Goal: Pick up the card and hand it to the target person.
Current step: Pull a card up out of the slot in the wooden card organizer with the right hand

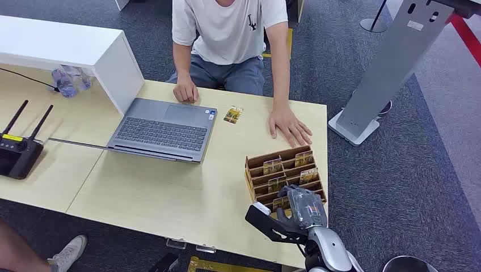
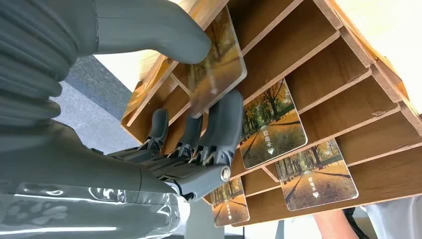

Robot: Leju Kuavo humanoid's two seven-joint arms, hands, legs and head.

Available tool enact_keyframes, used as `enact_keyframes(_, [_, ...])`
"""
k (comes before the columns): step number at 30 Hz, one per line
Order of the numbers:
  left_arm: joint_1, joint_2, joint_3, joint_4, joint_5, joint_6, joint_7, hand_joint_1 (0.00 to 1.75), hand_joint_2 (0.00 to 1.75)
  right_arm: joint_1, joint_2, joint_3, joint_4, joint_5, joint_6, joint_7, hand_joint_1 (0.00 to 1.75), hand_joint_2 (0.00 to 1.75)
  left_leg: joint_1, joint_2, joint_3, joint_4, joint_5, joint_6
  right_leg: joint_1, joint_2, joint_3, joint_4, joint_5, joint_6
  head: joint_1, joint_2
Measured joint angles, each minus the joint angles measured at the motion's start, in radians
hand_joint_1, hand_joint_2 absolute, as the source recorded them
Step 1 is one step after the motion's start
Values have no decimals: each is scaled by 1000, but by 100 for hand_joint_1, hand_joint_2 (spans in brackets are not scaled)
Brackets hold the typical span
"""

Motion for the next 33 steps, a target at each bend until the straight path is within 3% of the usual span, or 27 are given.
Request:
enact_keyframes(11, [0,0,0,0,0,0,0,0,0,1,-1,-1,-1,-1,0,0,110,175,0,0,0,0,0,0,0,0,0,0,0,0,0,0])
enact_keyframes(15, [-1,0,0,0,-1,0,0,0,0,1,-1,-2,-2,-4,-1,1,126,175,0,0,0,0,0,0,0,0,0,0,0,0,0,0])
enact_keyframes(25, [0,2,1,0,-1,0,0,0,0,-2,-5,-4,0,-9,-1,0,143,175,0,0,0,0,0,0,0,0,0,0,0,0,0,0])
enact_keyframes(31, [0,4,2,-1,-2,-3,1,0,0,-5,-6,1,4,-18,0,-3,172,175,0,-1,0,0,0,0,0,-1,0,0,0,0,0,0])
enact_keyframes(33, [2,7,11,-5,6,-18,-9,0,87,-6,-6,3,5,-20,-1,-4,173,175,0,-1,1,-1,0,0,0,-1,1,-1,0,0,0,0])
